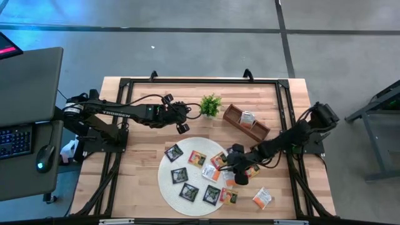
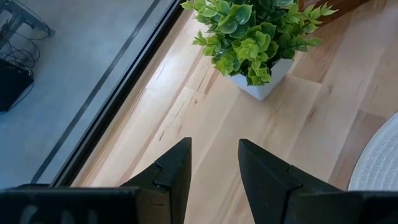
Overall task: Pick & Place Tea
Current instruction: Put the white tea bag into the middle section of the wooden organizer
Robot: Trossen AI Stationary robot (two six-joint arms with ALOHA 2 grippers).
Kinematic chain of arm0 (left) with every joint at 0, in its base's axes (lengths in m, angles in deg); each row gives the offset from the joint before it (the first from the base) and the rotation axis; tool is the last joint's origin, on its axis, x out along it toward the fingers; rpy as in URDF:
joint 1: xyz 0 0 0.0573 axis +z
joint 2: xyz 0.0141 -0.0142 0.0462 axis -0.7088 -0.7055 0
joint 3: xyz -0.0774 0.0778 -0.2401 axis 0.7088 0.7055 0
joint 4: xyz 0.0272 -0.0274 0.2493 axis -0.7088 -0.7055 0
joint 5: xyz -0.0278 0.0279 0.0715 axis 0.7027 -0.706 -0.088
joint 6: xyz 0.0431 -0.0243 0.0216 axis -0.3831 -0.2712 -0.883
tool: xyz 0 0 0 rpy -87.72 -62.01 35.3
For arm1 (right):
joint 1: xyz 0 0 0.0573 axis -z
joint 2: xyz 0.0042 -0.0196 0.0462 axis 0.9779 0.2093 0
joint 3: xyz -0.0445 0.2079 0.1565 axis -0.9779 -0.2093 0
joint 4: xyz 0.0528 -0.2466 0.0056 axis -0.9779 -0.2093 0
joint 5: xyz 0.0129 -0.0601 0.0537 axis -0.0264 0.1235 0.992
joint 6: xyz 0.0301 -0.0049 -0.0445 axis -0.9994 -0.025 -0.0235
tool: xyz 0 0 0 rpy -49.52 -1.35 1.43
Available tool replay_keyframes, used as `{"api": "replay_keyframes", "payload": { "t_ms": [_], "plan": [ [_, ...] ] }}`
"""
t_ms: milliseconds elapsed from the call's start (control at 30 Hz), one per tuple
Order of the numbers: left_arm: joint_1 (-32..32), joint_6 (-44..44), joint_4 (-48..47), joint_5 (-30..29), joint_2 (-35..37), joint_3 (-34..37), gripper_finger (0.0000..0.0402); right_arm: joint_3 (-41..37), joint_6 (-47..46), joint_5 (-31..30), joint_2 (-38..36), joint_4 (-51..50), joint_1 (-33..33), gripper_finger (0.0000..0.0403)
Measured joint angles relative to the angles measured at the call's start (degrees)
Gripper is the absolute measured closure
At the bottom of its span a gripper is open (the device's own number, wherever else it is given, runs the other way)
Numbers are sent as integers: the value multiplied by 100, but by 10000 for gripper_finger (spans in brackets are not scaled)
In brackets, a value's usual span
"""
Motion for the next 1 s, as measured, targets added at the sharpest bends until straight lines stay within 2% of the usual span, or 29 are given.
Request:
{"api": "replay_keyframes", "payload": {
  "t_ms": [200, 367, 500, 767, 867, 1000],
  "plan": [
    [0, -2, 2, -27, 0, 0, 273, -11, 60, 178, -6, 7, -4, 392],
    [0, -9, 2, -39, 0, 0, 273, -20, 166, 98, -191, 13, 5, 389],
    [0, -14, -1, -42, 0, 0, 273, -49, 358, -50, -718, -190, 42, 399],
    [0, -26, -47, -46, 0, 0, 273, -30, 423, -975, -1831, -1445, 42, 400],
    [0, -33, -42, -89, 0, 0, 273, -30, 464, -1826, -2075, -2189, 40, 401],
    [0, -68, -40, -296, -1, 0, 273, -28, 421, -3956, -2411, -2783, 83, 402]
  ]
}}
